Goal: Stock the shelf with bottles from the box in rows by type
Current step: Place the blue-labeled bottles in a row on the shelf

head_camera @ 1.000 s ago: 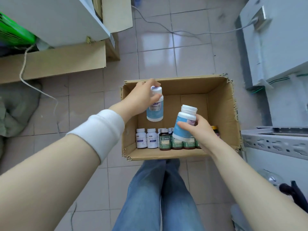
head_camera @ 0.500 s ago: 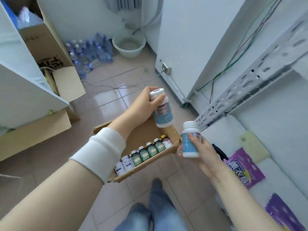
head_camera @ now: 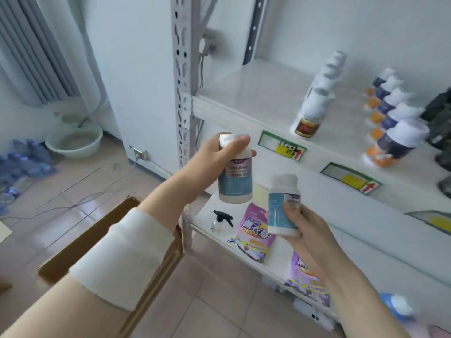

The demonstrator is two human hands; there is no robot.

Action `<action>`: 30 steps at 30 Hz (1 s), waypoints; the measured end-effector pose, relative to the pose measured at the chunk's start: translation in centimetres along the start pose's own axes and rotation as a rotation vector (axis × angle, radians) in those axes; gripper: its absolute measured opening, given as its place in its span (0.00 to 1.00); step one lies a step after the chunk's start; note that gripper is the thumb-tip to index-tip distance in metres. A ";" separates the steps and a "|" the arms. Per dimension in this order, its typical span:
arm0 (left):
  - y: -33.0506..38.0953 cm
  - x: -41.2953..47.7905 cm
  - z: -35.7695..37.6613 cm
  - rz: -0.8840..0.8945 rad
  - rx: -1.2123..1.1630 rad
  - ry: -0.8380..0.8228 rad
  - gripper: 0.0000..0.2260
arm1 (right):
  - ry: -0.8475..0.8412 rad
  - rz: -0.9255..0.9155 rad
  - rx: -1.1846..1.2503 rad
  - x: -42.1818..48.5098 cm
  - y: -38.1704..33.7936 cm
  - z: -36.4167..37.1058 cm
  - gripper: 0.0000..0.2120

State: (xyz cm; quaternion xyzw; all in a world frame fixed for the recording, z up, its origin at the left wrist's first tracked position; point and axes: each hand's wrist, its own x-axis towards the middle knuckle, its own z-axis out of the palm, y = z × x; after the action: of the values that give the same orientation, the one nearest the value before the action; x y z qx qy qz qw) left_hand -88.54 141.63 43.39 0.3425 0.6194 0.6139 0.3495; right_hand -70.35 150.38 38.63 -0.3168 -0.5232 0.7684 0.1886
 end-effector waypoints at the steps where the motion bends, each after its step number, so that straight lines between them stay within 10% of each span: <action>1: 1.4 -0.1 2.5 0.027 -0.007 -0.046 0.14 | 0.021 -0.042 0.004 -1.5 -1.2 -1.9 0.41; 14: 15.3 1.5 38.0 0.272 0.064 -0.495 0.11 | 0.200 -0.433 -0.041 -19.9 -17.3 -28.4 0.33; 30: 16.0 14.8 58.1 0.321 0.337 -0.645 0.19 | 0.642 -0.470 -0.252 -16.7 -27.2 -45.8 0.14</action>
State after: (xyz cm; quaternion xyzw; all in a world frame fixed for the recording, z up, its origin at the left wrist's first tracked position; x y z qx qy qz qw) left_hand -46.74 184.74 59.13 0.6628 0.5085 0.4113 0.3646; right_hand -27.97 181.71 57.08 -0.4330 -0.5859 0.4965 0.4720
